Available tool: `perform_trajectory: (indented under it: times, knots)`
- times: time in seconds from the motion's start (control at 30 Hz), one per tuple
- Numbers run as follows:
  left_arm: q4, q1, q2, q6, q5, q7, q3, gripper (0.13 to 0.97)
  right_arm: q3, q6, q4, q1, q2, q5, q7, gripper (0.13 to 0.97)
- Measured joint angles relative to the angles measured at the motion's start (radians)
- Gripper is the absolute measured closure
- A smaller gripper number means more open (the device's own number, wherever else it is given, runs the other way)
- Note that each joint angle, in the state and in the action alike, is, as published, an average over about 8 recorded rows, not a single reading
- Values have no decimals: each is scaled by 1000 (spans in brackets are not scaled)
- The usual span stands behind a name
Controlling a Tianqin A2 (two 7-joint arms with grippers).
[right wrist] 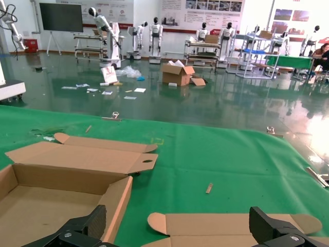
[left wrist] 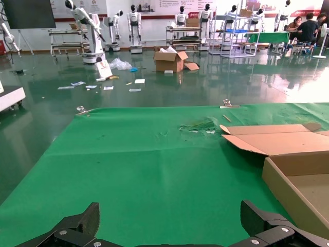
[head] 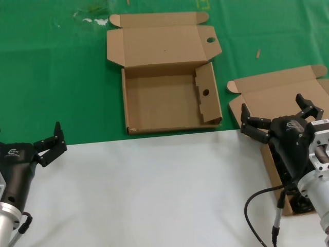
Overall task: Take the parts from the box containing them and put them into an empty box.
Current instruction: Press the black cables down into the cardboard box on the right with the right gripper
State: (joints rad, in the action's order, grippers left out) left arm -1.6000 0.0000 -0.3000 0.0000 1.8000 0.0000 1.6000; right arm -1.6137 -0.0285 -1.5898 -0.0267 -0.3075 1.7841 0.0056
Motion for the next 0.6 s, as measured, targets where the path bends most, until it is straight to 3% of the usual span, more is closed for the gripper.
perform_trajectory:
  times: [0.6]
  knots:
    - [0, 0, 0, 0, 0, 0, 0, 132, 0, 0, 0, 0, 0, 0, 0, 129]
